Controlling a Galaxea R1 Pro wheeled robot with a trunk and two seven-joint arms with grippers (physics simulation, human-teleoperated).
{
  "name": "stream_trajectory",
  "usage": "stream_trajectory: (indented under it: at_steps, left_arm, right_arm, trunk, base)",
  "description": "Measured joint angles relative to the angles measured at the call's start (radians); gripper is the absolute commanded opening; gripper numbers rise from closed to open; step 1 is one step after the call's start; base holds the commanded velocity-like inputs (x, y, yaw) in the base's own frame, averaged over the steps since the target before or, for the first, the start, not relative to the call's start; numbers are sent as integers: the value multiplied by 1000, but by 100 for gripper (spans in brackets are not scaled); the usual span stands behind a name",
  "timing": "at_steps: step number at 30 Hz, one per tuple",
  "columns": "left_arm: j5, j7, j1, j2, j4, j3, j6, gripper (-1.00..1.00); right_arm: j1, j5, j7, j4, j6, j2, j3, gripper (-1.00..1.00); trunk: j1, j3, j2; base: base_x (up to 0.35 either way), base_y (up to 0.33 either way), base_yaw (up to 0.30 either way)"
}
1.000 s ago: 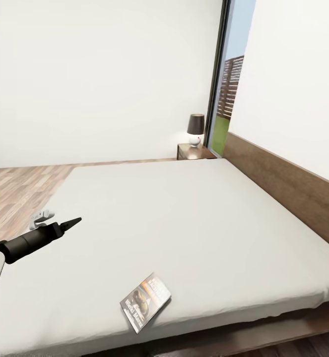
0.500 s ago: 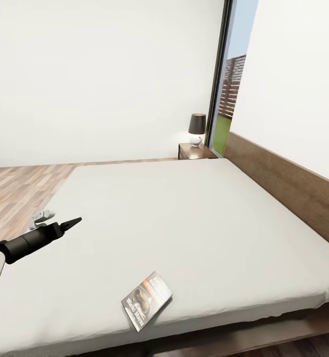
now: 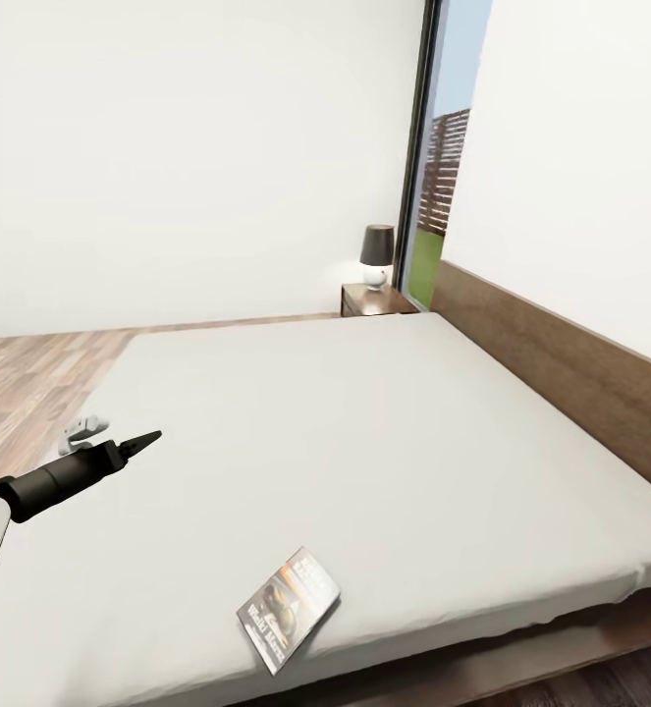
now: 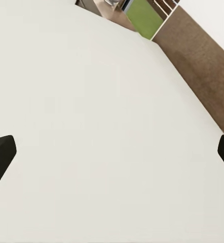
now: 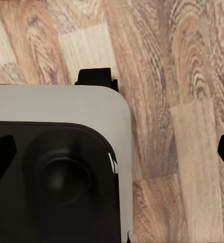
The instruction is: In the bedroom, move the book from the bed onto either nightstand, and place the two sandals side by side next to the bed.
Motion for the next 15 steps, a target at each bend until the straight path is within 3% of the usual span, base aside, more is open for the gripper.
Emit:
stream_trajectory:
  at_steps: [15]
  left_arm:
    - [0, 0, 0, 0, 0, 0, 0, 100]
  right_arm:
    - [0, 0, 0, 0, 0, 0, 1, 100]
  trunk:
    - [0, 0, 0]
  base:
    - [8, 11, -21]
